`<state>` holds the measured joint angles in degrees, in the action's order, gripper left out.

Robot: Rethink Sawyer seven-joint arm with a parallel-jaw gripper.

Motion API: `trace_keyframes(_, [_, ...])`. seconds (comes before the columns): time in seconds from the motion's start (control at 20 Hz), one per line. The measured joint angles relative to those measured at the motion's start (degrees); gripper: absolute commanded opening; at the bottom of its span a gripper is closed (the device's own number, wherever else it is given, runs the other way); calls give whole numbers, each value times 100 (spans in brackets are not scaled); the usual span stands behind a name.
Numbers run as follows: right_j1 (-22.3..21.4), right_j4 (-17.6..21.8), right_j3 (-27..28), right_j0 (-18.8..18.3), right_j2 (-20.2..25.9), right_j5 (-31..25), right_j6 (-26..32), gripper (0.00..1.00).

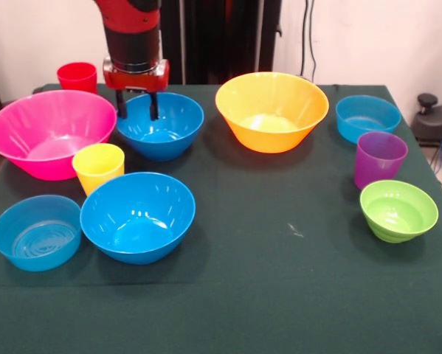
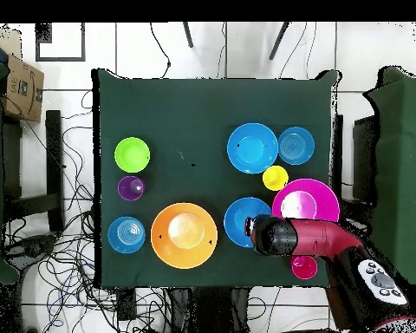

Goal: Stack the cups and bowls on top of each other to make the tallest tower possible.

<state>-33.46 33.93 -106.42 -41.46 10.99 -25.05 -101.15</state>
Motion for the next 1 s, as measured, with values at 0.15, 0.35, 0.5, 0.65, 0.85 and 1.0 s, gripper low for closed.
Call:
trace_keyframes(0.15, [-1, -1, -3, -69, 4, 32, 0, 100])
trace_keyframes(0.35, [-1, -25, 2, -162, 3, 32, 0, 100])
trace_keyframes(0.5, [1, -101, 56, -232, 32, 11, 0, 100])
trace_keyframes(0.65, [2, -232, 199, -272, 89, -144, 0, 100])
trace_keyframes(0.85, [3, -359, 364, -276, 134, -341, 0, 100])
trace_keyframes(1.0, [-2, -462, 531, -276, 175, -504, 0, 100])
